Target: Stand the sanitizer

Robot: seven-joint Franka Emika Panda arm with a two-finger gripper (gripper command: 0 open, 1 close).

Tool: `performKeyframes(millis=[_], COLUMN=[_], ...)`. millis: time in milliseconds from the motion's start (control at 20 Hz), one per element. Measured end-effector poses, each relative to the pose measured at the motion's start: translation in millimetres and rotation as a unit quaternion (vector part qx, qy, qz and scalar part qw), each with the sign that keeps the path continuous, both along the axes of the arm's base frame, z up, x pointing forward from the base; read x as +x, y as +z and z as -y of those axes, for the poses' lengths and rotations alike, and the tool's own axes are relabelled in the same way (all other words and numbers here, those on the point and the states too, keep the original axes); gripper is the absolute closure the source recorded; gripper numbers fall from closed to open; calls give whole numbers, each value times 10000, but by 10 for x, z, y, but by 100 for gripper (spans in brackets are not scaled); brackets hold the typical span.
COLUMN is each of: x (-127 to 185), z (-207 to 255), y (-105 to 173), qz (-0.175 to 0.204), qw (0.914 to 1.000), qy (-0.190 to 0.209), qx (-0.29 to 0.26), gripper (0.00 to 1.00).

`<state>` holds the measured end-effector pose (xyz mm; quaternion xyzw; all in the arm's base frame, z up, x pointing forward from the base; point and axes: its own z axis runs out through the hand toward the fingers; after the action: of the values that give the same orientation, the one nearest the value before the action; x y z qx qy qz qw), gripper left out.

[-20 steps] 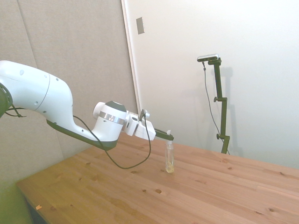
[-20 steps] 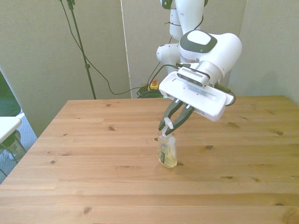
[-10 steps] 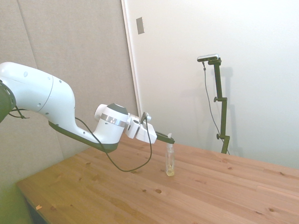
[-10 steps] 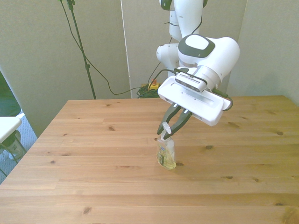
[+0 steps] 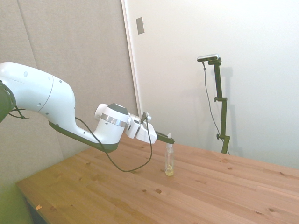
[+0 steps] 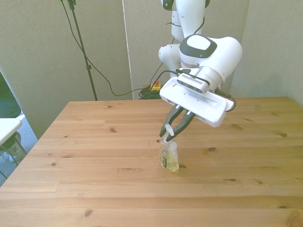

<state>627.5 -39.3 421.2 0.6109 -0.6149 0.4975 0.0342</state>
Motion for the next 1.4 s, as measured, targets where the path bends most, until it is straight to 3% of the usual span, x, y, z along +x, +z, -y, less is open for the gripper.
performKeyframes(millis=[500, 800, 1400], x=[1, -19, -147], z=[7, 0, -24], y=[1, -51, -13], qz=[-137, -507, -1680], qw=[9999, 9977, 9713], qy=[26, 293, 1107], qx=[91, 337, 1268], gripper=[0, 0, 0])
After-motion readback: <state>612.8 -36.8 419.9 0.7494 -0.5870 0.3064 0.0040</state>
